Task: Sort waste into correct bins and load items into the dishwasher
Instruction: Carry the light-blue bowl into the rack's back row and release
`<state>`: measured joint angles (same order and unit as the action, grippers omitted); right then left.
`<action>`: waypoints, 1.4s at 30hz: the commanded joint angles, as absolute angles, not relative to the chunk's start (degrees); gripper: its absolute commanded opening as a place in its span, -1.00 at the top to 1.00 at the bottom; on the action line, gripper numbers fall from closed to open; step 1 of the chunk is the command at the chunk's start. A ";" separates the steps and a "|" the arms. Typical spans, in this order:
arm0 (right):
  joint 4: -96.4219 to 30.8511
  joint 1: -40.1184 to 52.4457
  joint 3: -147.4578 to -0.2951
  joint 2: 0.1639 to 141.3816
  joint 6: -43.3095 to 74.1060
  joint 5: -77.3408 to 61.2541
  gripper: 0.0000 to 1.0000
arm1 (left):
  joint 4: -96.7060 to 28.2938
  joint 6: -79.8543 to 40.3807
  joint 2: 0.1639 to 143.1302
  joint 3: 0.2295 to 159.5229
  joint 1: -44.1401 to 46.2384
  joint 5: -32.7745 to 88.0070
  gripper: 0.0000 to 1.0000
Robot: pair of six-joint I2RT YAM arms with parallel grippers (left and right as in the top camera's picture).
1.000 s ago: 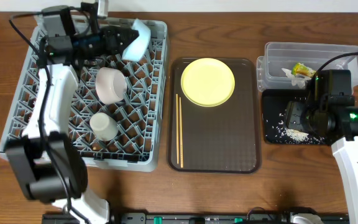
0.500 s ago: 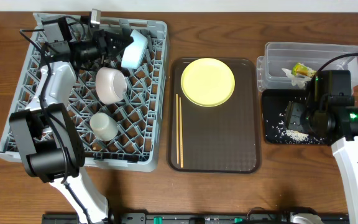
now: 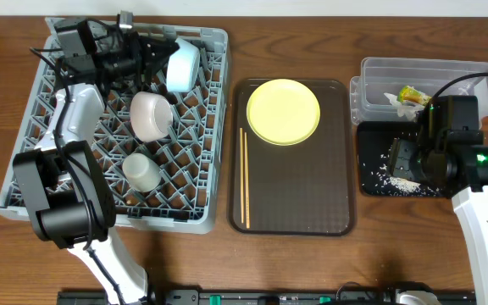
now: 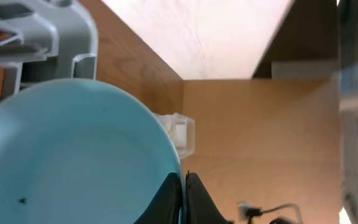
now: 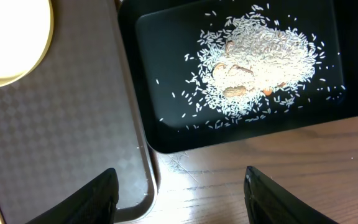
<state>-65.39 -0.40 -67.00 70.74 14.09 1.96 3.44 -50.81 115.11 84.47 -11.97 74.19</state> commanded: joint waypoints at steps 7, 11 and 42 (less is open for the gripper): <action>-65.58 -1.50 -67.44 70.39 14.96 2.52 -0.25 | 4.03 -61.28 115.77 84.66 -11.92 71.88 0.88; -65.58 -1.50 -67.44 70.39 14.96 2.50 -0.25 | 4.01 -62.37 115.77 84.66 -11.55 70.87 0.88; -66.24 -1.50 -67.44 70.39 14.98 2.52 -0.25 | 3.25 -46.59 119.79 84.62 -16.80 67.02 0.39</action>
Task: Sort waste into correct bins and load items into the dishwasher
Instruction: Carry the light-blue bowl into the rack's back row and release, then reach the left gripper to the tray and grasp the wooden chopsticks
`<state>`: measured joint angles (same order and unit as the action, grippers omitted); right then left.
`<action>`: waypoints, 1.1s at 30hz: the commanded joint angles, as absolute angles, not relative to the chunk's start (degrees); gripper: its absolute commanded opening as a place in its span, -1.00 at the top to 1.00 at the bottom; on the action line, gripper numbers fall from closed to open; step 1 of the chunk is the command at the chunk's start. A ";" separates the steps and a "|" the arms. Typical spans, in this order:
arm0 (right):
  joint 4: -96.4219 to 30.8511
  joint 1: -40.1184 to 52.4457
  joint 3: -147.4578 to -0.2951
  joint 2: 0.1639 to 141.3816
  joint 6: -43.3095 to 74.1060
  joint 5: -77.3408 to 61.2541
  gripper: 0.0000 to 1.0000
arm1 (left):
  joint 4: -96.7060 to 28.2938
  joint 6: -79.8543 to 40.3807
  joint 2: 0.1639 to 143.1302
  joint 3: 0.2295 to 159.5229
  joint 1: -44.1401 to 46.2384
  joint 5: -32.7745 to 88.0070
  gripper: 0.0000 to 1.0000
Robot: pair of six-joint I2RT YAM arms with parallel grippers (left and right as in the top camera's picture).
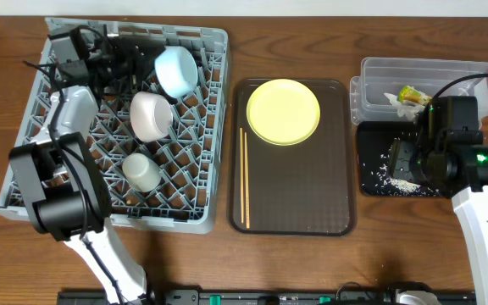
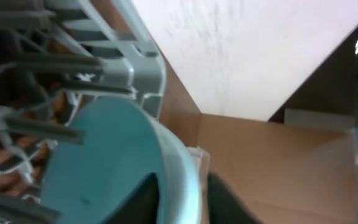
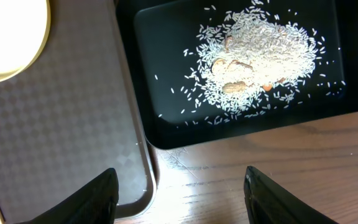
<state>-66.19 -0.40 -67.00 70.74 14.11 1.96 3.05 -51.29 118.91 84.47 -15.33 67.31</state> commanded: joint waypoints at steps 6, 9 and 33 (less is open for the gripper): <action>-66.52 -1.50 -67.44 70.39 14.96 2.52 -0.25 | 5.69 -44.73 119.28 84.62 -19.18 67.75 0.03; -66.50 -1.50 -67.44 70.39 14.96 2.52 -0.25 | 7.57 -44.58 117.25 84.62 -20.08 68.34 -0.04; -66.24 -1.50 -67.44 70.39 14.96 2.52 -0.27 | -51.75 -19.77 89.60 84.60 14.74 10.70 -0.78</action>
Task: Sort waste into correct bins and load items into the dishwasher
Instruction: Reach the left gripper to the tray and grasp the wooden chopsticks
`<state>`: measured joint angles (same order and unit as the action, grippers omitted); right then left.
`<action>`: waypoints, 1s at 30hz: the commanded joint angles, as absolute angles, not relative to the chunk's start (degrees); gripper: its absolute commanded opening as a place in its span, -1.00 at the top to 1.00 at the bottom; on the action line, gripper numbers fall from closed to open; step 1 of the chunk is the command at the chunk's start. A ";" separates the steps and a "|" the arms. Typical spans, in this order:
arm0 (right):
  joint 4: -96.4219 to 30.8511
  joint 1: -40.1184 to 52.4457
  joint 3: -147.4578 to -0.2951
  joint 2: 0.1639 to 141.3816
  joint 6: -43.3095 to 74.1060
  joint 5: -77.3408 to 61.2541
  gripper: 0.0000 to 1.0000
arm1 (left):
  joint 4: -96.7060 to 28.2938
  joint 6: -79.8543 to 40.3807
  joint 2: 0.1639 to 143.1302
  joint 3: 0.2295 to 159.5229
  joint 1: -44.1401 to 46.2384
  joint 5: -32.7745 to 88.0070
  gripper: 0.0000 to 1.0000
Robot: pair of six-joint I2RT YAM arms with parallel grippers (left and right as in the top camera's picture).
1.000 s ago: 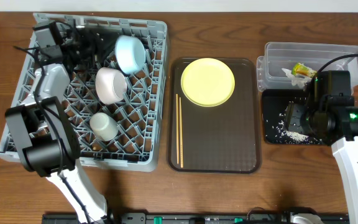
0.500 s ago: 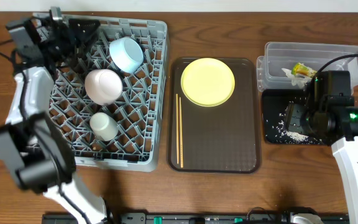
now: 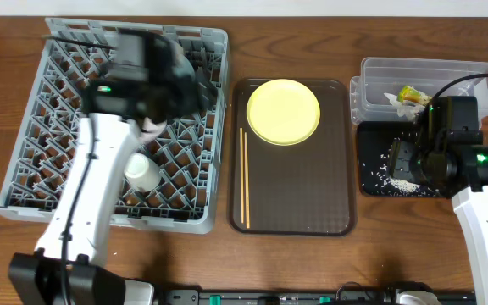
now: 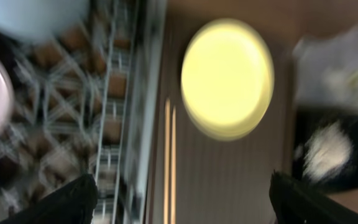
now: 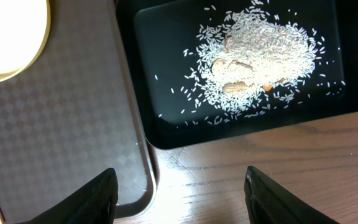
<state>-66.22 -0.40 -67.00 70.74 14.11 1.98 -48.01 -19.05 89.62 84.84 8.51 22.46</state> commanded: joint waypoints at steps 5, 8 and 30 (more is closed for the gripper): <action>-66.22 -1.50 -67.44 70.39 14.96 2.55 -0.27 | -54.96 -23.79 91.57 82.35 26.04 5.28 -0.83; -66.24 -1.50 -67.44 70.39 14.94 2.55 -0.27 | -53.74 -25.67 93.03 79.99 29.54 5.04 -0.83; -66.28 -1.50 -67.44 70.39 14.94 2.52 -0.27 | -45.67 -28.84 113.21 75.96 36.73 3.38 -0.57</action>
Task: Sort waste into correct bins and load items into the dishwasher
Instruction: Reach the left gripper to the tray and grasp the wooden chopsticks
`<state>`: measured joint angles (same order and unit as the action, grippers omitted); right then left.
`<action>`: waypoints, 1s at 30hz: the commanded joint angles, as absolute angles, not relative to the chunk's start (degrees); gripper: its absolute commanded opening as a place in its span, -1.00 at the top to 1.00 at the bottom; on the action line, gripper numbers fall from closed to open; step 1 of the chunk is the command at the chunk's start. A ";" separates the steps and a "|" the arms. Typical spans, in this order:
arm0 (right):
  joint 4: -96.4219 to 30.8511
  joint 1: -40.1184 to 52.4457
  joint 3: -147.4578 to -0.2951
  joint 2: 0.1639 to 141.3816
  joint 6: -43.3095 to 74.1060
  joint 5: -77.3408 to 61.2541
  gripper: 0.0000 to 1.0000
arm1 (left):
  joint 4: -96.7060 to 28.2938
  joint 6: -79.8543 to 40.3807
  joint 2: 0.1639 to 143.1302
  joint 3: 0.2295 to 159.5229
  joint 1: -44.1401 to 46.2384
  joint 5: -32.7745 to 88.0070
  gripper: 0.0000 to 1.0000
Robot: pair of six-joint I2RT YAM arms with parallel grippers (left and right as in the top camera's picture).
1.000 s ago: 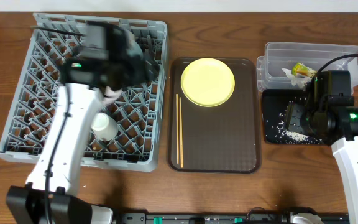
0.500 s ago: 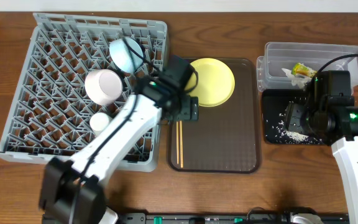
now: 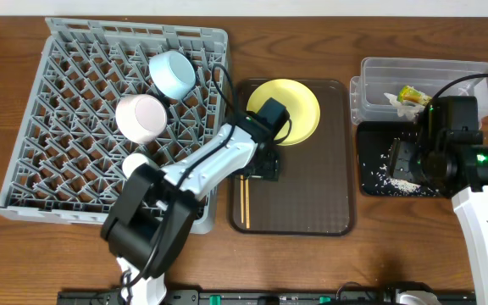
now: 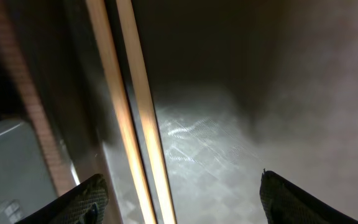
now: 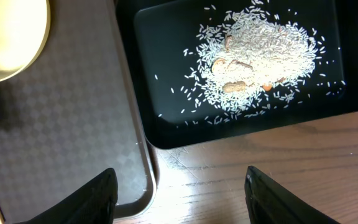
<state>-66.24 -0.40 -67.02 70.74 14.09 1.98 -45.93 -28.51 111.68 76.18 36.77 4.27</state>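
Two wooden chopsticks point(image 4: 132, 112) lie side by side on the left of the brown tray point(image 3: 312, 203). My left gripper point(image 4: 179, 205) hangs open low over them, its fingertips point(image 4: 86, 199) on either side, nothing held. From overhead the left gripper point(image 3: 259, 167) covers the chopsticks' point(image 3: 244, 203) far end. A yellow plate point(image 3: 291, 110) sits at the tray's far end. In the grey rack point(image 3: 49, 182) stand a blue bowl point(image 3: 172, 72), a pink-white bowl point(image 3: 140, 119) and a white cup point(image 3: 132, 163). My right gripper point(image 5: 188, 199) is open beside the black bin point(image 5: 166, 130).
The black bin holds rice and food scraps point(image 5: 253, 59). Behind it a clear bin point(image 3: 379, 72) holds a wrapper point(image 3: 412, 95). The tray's raised rim point(image 5: 143, 180) runs between the bin and the tray floor. The rack wall borders the tray's left side.
My left arm was over the right part of the rack with the tray seen from high up; it is now low over the chopsticks on the tray, still open. The right arm has not moved.
My left gripper was shut on the blue bowl's rim at the rack's far edge. Then its jaws stood apart at the rim with the bowl sitting in the rack. Then the arm was over the rack's right side, empty, and now it is over the chopsticks.
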 commanded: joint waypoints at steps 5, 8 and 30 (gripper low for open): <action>-66.30 -1.50 -67.44 70.39 14.52 2.55 -0.28 | -45.47 -28.84 114.02 75.96 36.73 3.40 -0.55; -66.28 -1.50 -67.44 70.39 14.52 2.52 -0.28 | -45.56 -28.84 114.02 75.96 36.73 3.44 -0.54; -66.48 -1.50 -67.44 70.39 14.52 2.55 -0.28 | -45.52 -28.80 114.06 75.96 41.71 1.34 -0.51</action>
